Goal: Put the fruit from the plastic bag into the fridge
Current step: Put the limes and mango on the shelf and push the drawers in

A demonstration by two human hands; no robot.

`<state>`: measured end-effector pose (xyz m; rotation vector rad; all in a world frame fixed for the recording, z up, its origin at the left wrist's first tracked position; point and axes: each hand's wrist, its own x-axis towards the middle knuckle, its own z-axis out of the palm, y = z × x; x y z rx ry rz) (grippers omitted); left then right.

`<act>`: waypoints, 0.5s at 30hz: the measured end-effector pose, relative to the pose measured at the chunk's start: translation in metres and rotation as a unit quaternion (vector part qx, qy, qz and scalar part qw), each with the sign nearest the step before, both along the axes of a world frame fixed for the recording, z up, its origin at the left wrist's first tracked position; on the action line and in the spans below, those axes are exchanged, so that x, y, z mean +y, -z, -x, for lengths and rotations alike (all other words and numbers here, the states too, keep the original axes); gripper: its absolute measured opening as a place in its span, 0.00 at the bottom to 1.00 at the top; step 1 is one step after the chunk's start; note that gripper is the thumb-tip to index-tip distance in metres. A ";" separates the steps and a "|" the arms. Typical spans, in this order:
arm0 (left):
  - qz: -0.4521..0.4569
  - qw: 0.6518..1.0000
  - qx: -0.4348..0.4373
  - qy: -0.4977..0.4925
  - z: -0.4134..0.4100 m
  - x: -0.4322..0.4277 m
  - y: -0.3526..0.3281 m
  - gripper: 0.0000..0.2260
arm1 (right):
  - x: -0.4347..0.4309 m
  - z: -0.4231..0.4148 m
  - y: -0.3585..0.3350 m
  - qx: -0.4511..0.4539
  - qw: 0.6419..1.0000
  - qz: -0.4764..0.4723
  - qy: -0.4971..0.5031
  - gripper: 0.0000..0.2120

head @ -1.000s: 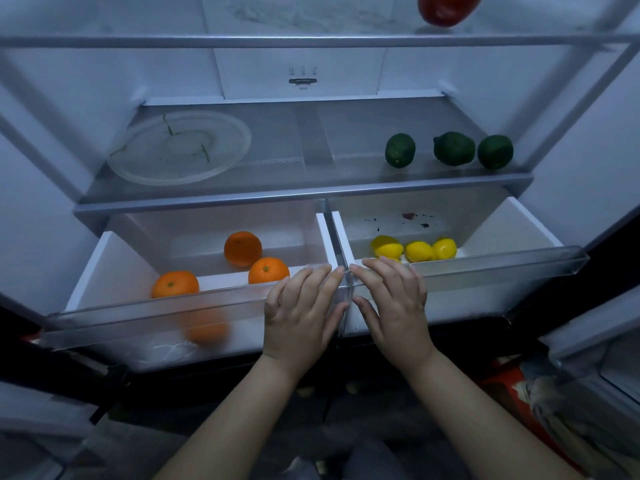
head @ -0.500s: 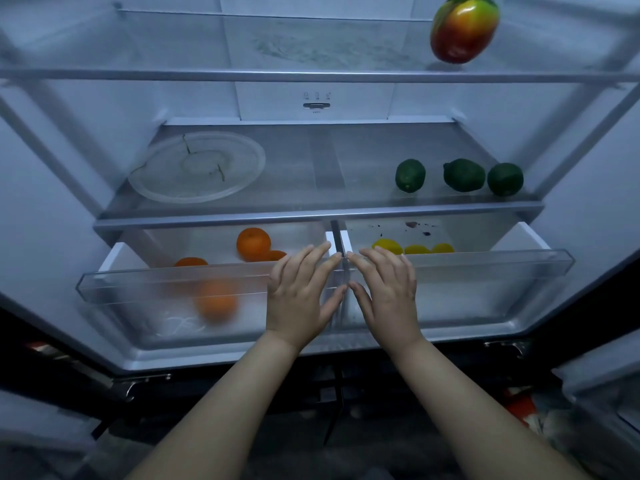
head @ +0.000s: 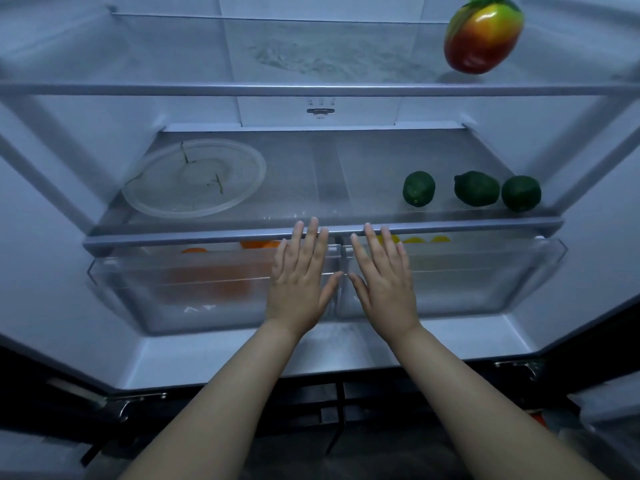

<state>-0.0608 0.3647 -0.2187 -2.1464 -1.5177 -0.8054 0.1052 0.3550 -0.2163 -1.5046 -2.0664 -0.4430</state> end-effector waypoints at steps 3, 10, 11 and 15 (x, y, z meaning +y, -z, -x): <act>0.012 1.000 0.000 0.013 0.002 0.012 0.012 0.29 | 0.010 -0.002 0.001 -0.017 1.000 -0.003 -0.003 0.27; -0.008 0.999 -0.007 0.030 0.000 0.019 0.025 0.32 | 0.027 -0.005 0.019 -0.055 0.998 -0.031 -0.004 0.31; -0.012 0.999 -0.008 0.032 0.001 0.020 0.026 0.33 | 0.029 -0.005 0.022 -0.056 0.998 -0.038 -0.002 0.32; -0.023 0.999 -0.009 0.032 -0.001 0.023 0.030 0.35 | 0.040 -0.003 0.033 -0.050 0.996 -0.067 -0.001 0.35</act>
